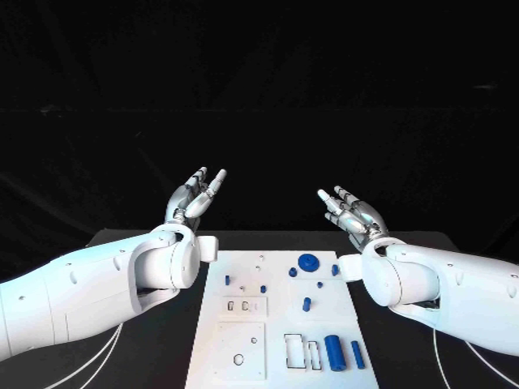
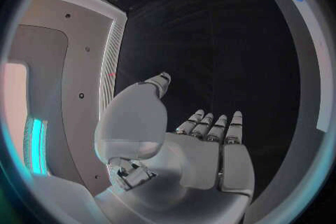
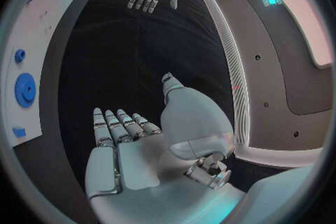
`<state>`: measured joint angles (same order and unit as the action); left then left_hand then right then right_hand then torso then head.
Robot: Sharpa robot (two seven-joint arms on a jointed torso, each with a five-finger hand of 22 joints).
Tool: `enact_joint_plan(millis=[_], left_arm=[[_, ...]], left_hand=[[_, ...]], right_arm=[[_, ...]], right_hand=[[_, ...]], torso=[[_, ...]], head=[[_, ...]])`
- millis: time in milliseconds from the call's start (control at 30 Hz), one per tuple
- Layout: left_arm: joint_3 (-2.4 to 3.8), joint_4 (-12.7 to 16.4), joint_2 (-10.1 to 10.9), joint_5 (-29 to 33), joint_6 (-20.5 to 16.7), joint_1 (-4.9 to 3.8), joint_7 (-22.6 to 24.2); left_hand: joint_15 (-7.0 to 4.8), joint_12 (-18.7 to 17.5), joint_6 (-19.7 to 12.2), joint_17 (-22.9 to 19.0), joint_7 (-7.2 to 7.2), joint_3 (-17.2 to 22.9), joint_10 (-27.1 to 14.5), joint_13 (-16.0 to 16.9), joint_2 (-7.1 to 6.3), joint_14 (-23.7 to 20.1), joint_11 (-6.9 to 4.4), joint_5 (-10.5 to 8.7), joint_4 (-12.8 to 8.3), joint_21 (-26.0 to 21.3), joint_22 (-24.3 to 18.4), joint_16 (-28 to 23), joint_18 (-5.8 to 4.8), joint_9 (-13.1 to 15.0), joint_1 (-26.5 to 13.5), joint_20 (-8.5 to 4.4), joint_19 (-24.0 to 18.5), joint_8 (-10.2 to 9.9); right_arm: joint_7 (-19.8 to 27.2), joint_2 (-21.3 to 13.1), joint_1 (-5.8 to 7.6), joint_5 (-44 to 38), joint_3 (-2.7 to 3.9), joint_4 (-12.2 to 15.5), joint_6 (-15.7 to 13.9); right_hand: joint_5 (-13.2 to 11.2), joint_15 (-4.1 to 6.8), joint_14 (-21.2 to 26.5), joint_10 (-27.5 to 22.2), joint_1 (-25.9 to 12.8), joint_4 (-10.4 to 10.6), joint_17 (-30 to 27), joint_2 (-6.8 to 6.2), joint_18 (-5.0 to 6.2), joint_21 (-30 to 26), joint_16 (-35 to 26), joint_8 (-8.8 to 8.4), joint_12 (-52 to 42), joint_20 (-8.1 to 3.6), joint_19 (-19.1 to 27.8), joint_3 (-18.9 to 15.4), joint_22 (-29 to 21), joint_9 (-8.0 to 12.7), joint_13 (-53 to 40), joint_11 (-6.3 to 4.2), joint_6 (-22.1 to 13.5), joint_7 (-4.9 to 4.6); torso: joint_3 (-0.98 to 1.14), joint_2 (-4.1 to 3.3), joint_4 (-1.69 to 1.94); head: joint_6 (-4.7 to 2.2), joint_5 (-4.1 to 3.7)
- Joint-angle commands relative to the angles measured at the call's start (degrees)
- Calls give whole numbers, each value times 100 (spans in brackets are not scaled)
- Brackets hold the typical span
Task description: Assemble the parts on the task board
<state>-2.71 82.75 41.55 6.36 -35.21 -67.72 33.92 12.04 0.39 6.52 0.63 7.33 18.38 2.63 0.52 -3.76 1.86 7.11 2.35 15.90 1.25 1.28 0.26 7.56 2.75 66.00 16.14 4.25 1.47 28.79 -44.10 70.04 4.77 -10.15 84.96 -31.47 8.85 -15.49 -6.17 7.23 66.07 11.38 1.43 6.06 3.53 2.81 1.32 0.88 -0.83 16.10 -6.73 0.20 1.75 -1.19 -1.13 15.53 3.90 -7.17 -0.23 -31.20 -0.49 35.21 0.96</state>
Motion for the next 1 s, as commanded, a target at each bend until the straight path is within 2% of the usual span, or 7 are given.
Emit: enact_joint_plan(millis=[33,167,300,400,633,867,1000], left_arm=[[1,-1,-15,209,372,-8,298],[1,-1,-15,209,372,-8,298],[0,-107,102,196,911,-15,79],[0,-80,186,39,1106,-18,16],[1,156,467,-549,1683,-29,-212],[1,547,701,-714,1965,-31,-372],[1,695,809,-845,1985,-31,-399]], left_hand=[[46,25,56,12,259,11,15,12,-30,5,36,39,20,23,11,32,66,14,126,48,19,34],[121,57,138,122,355,-70,169,39,-12,307,151,41,38,43,22,148,0,47,225,52,54,67],[380,370,988,550,792,-100,1306,208,-40,1726,618,40,-34,363,204,816,-262,335,524,73,730,404],[72,717,1831,1022,880,-47,2523,330,-119,3568,767,31,-214,1392,725,1733,11,603,905,64,2834,774],[-274,1128,3645,1195,746,254,4694,364,-175,4601,474,49,-561,1971,807,2025,313,1089,1456,-125,4461,1578],[-375,1025,3983,1217,625,449,5175,325,-255,4916,358,51,-592,1800,613,1971,308,1086,1494,-205,4693,1653],[-474,1001,4260,1298,525,656,5688,338,-316,5314,232,51,-564,1377,371,2033,259,1112,1495,-99,4193,1725]], right_arm=[[13,15,102,258,-83,-63,953],[12,19,155,289,-136,-90,1063],[-311,136,236,-733,-137,-701,1060],[-363,174,303,-1305,-136,-871,1107],[-805,217,567,-3075,-135,-1153,1388],[-1275,178,700,-4698,-136,-1049,1495],[-1421,167,748,-5718,-138,-945,1422]], right_hand=[[47,-93,-214,253,770,-597,51,-182,35,57,99,83,-67,85,-48,88,18,-50,-32,75,216,-1019],[220,16,-1219,1405,1246,-1113,258,-321,149,572,467,346,-331,53,-1021,334,272,-235,-174,34,956,-1008],[268,260,-3402,3609,1450,-1598,641,-431,398,1322,1279,847,-843,49,-2432,622,595,-543,-329,-113,2366,-983],[254,408,-3937,4108,1464,-1911,660,-495,563,1559,1407,1049,-846,48,-2957,877,654,-662,-268,-199,3114,-955],[387,777,-5219,5047,1047,-2618,559,-748,683,2206,1425,1141,-567,-260,-4171,1871,859,-691,-239,-463,4480,-731],[319,1077,-6116,5830,850,-2774,638,-930,684,3022,1439,1126,-470,-556,-4438,2243,1324,-653,-265,-719,5066,-513],[716,1229,-6442,6348,783,-2764,762,-1002,698,3417,1501,1225,-547,-706,-4521,2314,1569,-707,-272,-898,5408,-343]], torso=[[-1,-1,-1],[-1,-1,-1],[-12,-21,-15],[-6,-33,-20],[19,-144,-25],[35,-261,-24],[36,-345,-28]], head=[[0,0],[0,0],[167,58],[209,54],[277,30],[331,-16],[347,-53]])
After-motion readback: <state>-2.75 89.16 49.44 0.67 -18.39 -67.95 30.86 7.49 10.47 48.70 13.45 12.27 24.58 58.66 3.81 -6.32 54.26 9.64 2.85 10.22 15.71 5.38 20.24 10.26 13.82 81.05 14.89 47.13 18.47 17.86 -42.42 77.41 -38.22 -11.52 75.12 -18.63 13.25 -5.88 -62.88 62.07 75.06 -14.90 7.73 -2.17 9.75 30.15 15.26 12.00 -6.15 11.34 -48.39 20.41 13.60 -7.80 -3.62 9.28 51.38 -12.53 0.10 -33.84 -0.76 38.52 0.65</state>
